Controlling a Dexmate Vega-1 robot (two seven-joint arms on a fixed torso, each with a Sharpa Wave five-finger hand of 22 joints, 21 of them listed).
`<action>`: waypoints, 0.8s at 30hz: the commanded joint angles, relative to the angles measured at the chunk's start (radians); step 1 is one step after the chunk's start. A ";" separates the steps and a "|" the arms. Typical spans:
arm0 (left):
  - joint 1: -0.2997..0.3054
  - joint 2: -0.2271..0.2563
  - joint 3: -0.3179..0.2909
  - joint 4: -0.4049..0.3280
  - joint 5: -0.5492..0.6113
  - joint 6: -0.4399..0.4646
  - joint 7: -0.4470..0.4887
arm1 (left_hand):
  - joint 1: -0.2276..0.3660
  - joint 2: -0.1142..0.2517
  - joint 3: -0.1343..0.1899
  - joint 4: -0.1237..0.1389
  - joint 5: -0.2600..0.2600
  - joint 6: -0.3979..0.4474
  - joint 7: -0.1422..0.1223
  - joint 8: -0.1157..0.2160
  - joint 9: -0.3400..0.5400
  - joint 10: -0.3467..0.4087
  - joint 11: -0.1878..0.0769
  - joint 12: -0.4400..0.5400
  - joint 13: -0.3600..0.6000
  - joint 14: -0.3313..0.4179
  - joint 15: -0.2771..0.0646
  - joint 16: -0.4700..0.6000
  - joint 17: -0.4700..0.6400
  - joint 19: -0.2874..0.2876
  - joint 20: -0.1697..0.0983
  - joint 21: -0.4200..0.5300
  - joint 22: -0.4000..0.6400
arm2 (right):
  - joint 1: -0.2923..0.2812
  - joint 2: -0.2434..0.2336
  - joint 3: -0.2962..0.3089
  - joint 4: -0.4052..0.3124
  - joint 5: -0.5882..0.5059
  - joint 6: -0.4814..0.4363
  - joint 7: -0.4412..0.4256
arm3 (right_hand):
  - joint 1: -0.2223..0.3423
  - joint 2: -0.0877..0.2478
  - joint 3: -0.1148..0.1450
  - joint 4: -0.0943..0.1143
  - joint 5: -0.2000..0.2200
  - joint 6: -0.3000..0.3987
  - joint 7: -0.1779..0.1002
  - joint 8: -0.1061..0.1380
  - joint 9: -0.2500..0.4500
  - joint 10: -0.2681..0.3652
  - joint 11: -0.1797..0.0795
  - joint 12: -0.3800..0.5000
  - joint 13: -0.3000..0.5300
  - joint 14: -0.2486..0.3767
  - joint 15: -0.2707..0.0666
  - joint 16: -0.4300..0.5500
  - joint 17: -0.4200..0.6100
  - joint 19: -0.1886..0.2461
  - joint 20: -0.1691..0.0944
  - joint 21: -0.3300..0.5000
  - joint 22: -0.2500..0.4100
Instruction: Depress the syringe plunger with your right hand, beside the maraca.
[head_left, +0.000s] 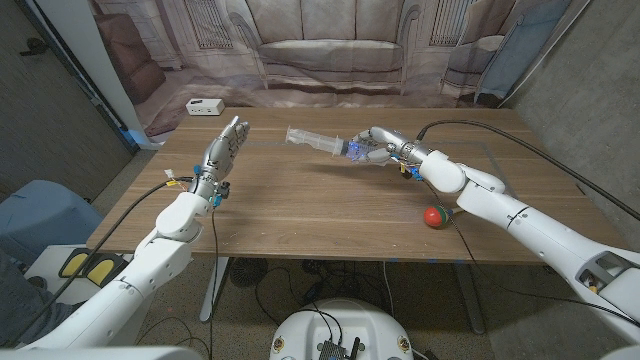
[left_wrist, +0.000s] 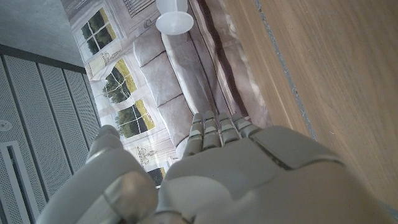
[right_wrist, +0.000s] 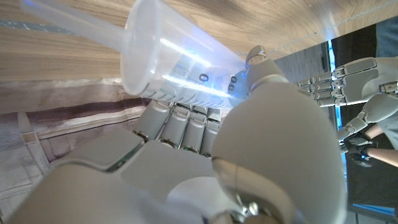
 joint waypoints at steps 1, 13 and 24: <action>-0.016 0.009 0.003 -0.011 0.002 0.008 -0.013 | 0.006 0.011 -0.002 -0.001 -0.003 0.009 -0.007 0.002 0.005 0.009 -0.004 0.004 0.002 0.000 -0.006 0.001 0.005 0.001 0.002 0.006 0.005 | -0.047 0.020 0.028 0.001 0.054 0.001 -0.081 | -0.003 0.152 0.075 0.077 0.006 0.155 -0.113 0.000 0.005 0.015 -0.016 -0.004 0.002 0.015 -0.060 -0.001 0.001 0.007 -0.003 0.012 0.001; -0.030 0.016 0.007 -0.019 0.017 0.017 -0.009 | 0.008 0.013 -0.002 -0.001 -0.003 0.018 -0.019 0.004 0.005 0.019 -0.022 0.007 0.002 0.008 -0.016 0.003 0.005 0.004 -0.002 0.007 0.004 | -0.106 0.023 0.067 -0.052 0.102 -0.046 -0.146 | -0.010 0.154 0.082 0.083 0.007 0.143 -0.109 -0.010 0.006 0.024 0.005 -0.012 0.003 0.021 -0.057 -0.010 0.000 0.011 -0.006 0.016 0.002; -0.064 0.021 0.017 -0.021 0.045 0.027 -0.007 | 0.013 0.017 -0.001 -0.003 -0.003 0.015 -0.038 0.000 0.004 0.032 -0.046 0.010 0.002 0.023 -0.032 0.005 0.004 0.014 -0.011 0.010 0.004 | -0.153 0.019 0.099 -0.113 0.122 -0.094 -0.201 | -0.011 0.159 0.094 0.090 0.009 0.139 -0.101 -0.013 0.010 0.028 0.006 -0.021 0.004 0.033 -0.055 -0.015 -0.001 0.017 -0.005 0.021 0.002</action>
